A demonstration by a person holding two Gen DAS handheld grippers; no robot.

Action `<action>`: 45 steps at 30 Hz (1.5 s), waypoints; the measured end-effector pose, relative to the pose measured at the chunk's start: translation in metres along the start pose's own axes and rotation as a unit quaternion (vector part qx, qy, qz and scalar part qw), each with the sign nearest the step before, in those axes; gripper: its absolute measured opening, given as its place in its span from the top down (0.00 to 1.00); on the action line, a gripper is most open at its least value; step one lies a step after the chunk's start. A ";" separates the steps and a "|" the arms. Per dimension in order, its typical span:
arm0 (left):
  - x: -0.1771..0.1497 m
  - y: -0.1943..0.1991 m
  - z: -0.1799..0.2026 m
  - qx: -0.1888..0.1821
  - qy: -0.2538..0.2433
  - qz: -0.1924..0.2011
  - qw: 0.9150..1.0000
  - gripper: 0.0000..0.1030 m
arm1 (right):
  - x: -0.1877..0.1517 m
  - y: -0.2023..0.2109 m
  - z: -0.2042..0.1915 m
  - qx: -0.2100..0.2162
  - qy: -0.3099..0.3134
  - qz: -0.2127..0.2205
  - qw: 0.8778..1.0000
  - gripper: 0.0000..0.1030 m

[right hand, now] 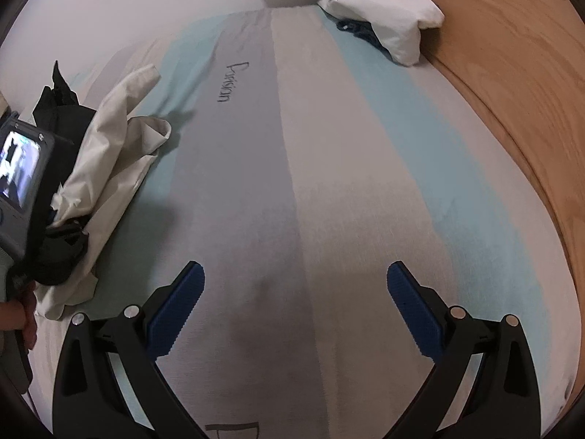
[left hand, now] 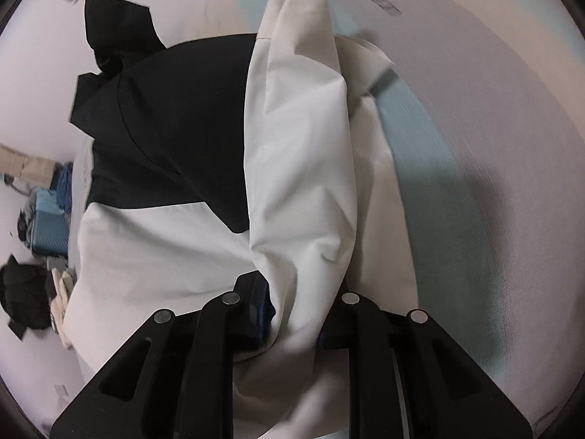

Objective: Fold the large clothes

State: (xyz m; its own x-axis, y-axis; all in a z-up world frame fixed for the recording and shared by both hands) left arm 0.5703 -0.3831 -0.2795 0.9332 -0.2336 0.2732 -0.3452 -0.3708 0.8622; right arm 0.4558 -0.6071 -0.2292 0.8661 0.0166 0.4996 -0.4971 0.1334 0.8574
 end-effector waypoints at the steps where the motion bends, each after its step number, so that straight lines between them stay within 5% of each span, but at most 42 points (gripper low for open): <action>1: -0.002 -0.003 0.006 0.006 -0.009 -0.001 1.000 0.83 | -0.001 -0.002 0.002 -0.002 -0.002 -0.001 1.000 0.07; 5: -0.005 -0.013 0.022 0.030 -0.032 0.002 0.999 0.83 | -0.001 -0.011 0.004 -0.004 -0.008 -0.010 1.000 0.07; 20: -0.006 -0.008 0.015 0.016 -0.010 0.003 1.000 0.80 | 0.000 -0.015 -0.012 -0.003 -0.010 -0.013 1.000 0.07; 26: -0.006 0.016 0.010 -0.001 0.005 0.028 1.000 0.56 | -0.013 -0.009 -0.006 -0.012 -0.004 -0.022 1.000 0.07; 30: -0.011 0.035 0.013 -0.026 0.010 0.037 0.999 0.28 | -0.019 -0.003 -0.002 -0.017 -0.001 -0.024 1.000 0.07; 39: -0.034 0.104 0.007 -0.147 0.007 0.031 0.989 0.10 | -0.010 0.020 -0.002 -0.017 0.006 -0.011 1.000 0.07; 42: -0.038 0.117 -0.025 -0.148 0.009 0.051 0.988 0.06 | 0.001 0.030 -0.013 -0.009 0.024 -0.004 1.000 0.07; 45: -0.046 0.107 -0.067 -0.108 -0.014 0.072 0.991 0.06 | 0.010 0.035 -0.032 -0.003 0.049 0.004 0.999 0.07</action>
State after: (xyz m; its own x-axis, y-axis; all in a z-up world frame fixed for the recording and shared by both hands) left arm 0.4974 -0.3515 -0.1713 0.8713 -0.2955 0.3919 -0.4431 -0.1306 0.8869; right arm 0.4484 -0.5704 -0.1978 0.8632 0.1146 0.4917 -0.5040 0.1387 0.8525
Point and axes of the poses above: each gripper's, at about its wrist camera, not at the fingertips, and y roughly against the way its jaws point, z to its right, x to its top, the point moved 7 cm from there along -y, roughly the way its jaws point, and after that the axes turned 9 degrees about y, right-handed, at the moved point
